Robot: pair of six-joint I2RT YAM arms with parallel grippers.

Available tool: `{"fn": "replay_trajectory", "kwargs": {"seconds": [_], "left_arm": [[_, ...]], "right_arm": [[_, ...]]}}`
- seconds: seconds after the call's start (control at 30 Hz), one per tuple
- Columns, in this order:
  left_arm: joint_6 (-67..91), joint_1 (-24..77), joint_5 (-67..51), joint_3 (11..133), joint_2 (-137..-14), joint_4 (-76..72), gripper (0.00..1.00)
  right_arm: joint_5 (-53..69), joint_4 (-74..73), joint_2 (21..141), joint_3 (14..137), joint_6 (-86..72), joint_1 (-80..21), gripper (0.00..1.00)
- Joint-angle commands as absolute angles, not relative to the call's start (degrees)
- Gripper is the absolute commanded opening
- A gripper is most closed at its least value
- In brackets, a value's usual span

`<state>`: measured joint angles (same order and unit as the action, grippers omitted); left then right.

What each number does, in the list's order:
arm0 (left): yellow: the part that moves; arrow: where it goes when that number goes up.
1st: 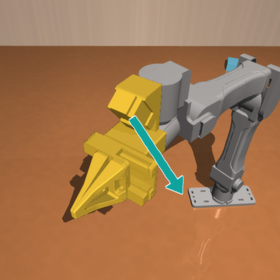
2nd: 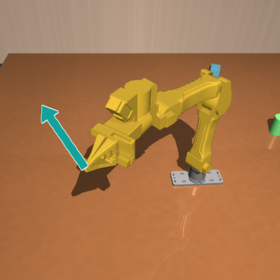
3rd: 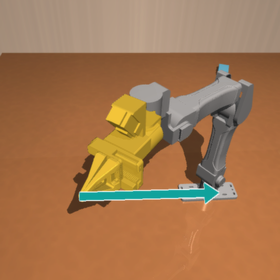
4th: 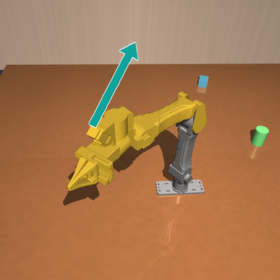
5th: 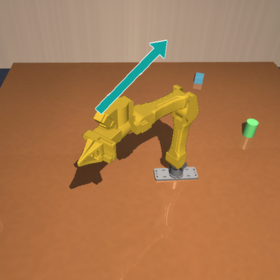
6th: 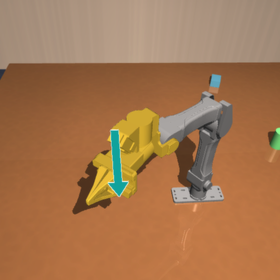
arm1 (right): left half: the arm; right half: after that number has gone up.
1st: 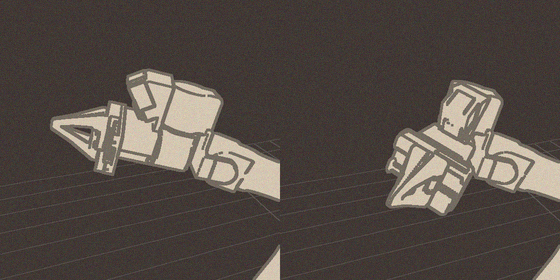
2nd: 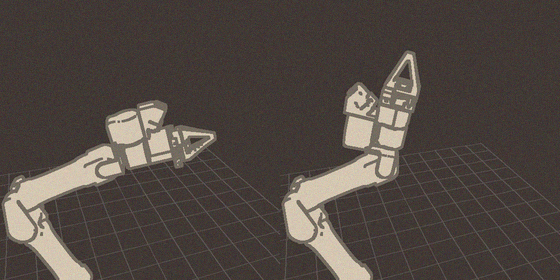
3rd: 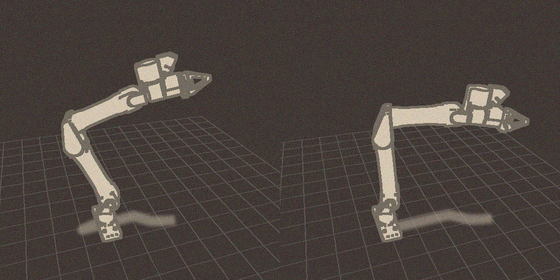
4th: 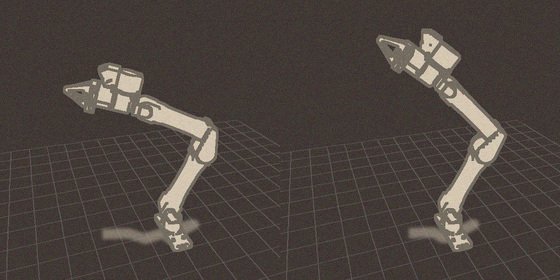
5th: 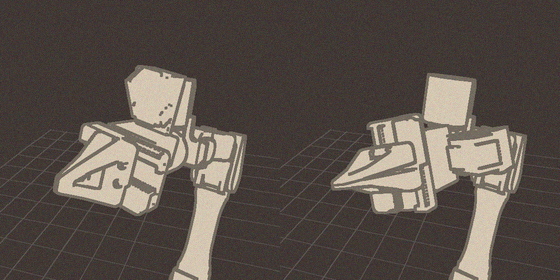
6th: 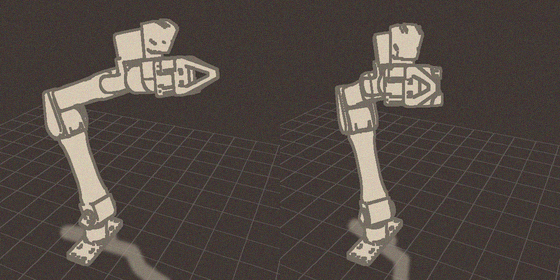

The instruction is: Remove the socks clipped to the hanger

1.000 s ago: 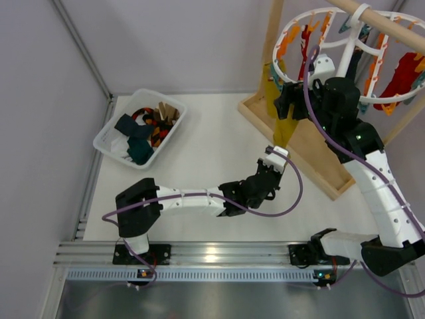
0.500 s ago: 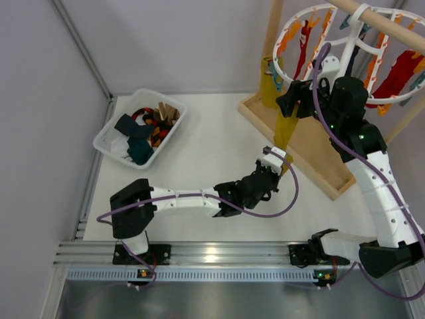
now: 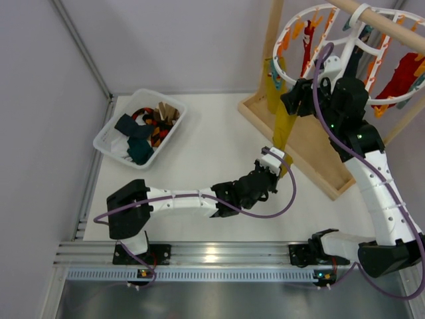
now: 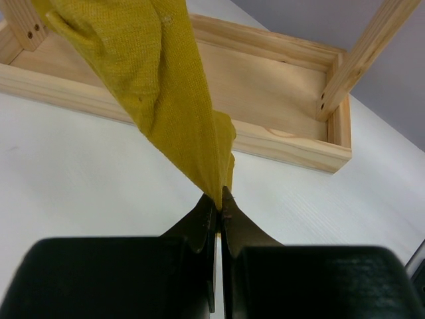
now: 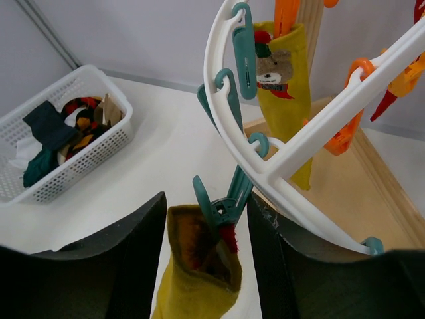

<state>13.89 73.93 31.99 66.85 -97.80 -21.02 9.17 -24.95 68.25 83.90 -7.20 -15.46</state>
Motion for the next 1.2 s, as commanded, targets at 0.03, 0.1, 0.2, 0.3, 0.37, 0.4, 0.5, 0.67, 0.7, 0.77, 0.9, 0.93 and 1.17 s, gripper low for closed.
{"fn": "replay_trajectory", "kwargs": {"seconds": [0.03, 0.1, 0.2, 0.3, 0.37, 0.4, 0.5, 0.67, 0.7, 0.77, 0.9, 0.93, 1.17], "left_arm": [[14.9, 74.0, 29.5, 65.9, -95.1, -23.1, 0.0], [15.0, 74.0, 29.3, 65.8, -95.1, -23.1, 0.0], [15.0, 74.0, 29.1, 65.7, -95.1, -23.1, 0.0], [15.1, 74.0, 28.8, 65.7, -95.0, -23.1, 0.0], [15.3, 74.0, 28.7, 65.6, -95.1, -23.1, 0.0], [15.3, 74.0, 28.7, 65.6, -95.1, -23.1, 0.0], [15.5, 74.0, 28.9, 65.2, -95.2, -23.1, 0.0], [15.8, 74.0, 30.0, 64.2, -94.9, -23.1, 0.0], [15.8, 74.0, 30.2, 63.9, -94.9, -23.1, 0.0], [15.6, 74.0, 31.6, 62.9, -94.4, -23.1, 0.0], [15.6, 73.9, 33.2, 61.1, -92.8, -23.1, 0.0], [15.6, 73.8, 33.6, 60.7, -92.3, -23.1, 0.0], [18.4, 70.9, 38.1, 58.4, -85.6, -15.2, 0.0]], "right_arm": [[8.7, -18.9, 68.3, 83.8, -8.7, -14.1, 0.49], [8.2, -18.7, 68.5, 83.9, -9.4, -14.1, 0.46], [7.6, -17.8, 68.5, 83.7, -10.5, -14.0, 0.38], [7.6, -17.0, 68.3, 83.1, -11.2, -14.0, 0.31], [7.5, -16.4, 68.1, 82.8, -11.8, -14.0, 0.27], [7.4, -16.5, 68.0, 82.7, -11.9, -14.1, 0.27], [7.2, -16.7, 68.2, 83.0, -12.0, -14.0, 0.22], [6.8, -16.5, 67.9, 82.8, -12.6, -14.0, 0.15], [6.8, -16.5, 67.9, 82.8, -12.6, -14.0, 0.15], [6.6, -16.6, 67.8, 82.6, -12.6, -14.1, 0.12], [6.0, -16.9, 67.7, 82.5, -12.6, -14.1, 0.01], [5.9, -17.0, 67.8, 82.5, -12.7, -14.0, 0.01], [5.1, -18.5, 66.1, 81.9, -12.5, -14.0, 0.02]]}}
